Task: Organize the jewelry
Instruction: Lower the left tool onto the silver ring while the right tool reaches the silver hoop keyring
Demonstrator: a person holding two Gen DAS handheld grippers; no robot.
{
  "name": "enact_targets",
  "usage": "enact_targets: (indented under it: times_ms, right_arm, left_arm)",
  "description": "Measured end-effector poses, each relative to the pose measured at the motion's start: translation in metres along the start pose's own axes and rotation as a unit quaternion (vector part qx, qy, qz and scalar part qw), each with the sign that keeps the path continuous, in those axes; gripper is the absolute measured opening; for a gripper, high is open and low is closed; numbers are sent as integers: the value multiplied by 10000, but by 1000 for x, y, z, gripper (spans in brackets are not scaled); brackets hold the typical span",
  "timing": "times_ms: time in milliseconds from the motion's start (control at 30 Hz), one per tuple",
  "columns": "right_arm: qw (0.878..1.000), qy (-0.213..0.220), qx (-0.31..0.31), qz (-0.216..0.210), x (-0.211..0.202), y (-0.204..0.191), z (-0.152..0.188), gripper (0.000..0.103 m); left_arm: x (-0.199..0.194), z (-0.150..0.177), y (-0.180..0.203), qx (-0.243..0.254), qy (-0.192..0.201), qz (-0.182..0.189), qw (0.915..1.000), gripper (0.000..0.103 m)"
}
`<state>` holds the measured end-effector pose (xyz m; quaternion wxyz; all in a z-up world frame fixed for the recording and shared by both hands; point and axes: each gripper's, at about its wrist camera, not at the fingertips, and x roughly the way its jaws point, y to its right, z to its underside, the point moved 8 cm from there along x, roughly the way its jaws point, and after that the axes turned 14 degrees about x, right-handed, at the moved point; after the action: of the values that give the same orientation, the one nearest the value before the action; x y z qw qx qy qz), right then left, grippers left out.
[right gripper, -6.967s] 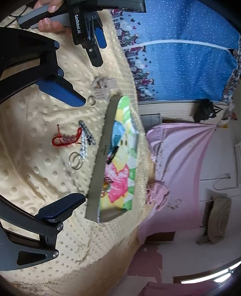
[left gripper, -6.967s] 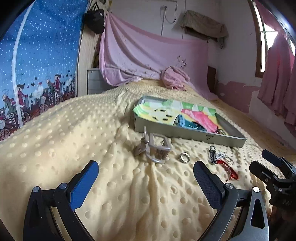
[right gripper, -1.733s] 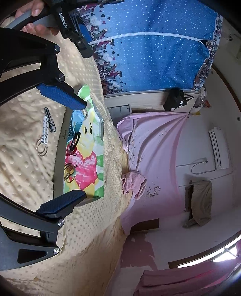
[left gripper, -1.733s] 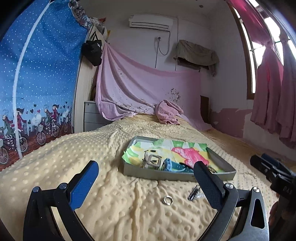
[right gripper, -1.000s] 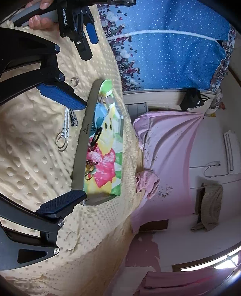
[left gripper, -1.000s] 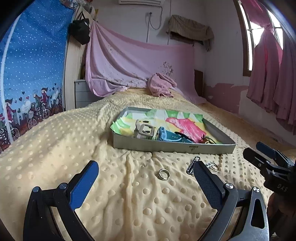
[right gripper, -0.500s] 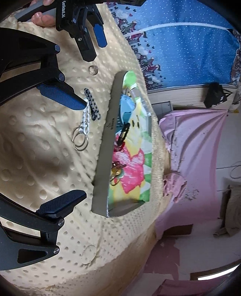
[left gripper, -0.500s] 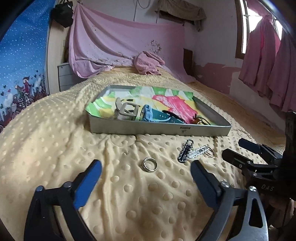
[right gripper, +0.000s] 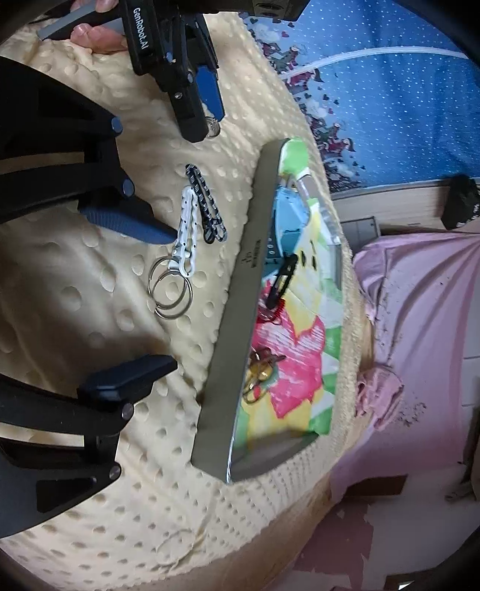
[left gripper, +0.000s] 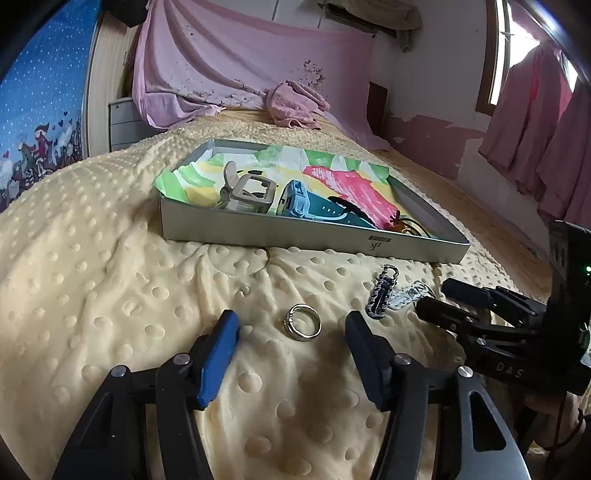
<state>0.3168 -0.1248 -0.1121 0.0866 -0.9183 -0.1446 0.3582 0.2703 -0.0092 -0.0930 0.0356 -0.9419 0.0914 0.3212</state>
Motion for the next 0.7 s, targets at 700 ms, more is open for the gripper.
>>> enact_targets:
  times_ms: [700]
  right_arm:
    - [9984, -276, 85, -491, 17, -6, 6, 35]
  left_arm:
    - [-3, -3, 13, 393, 210, -274, 9986, 32]
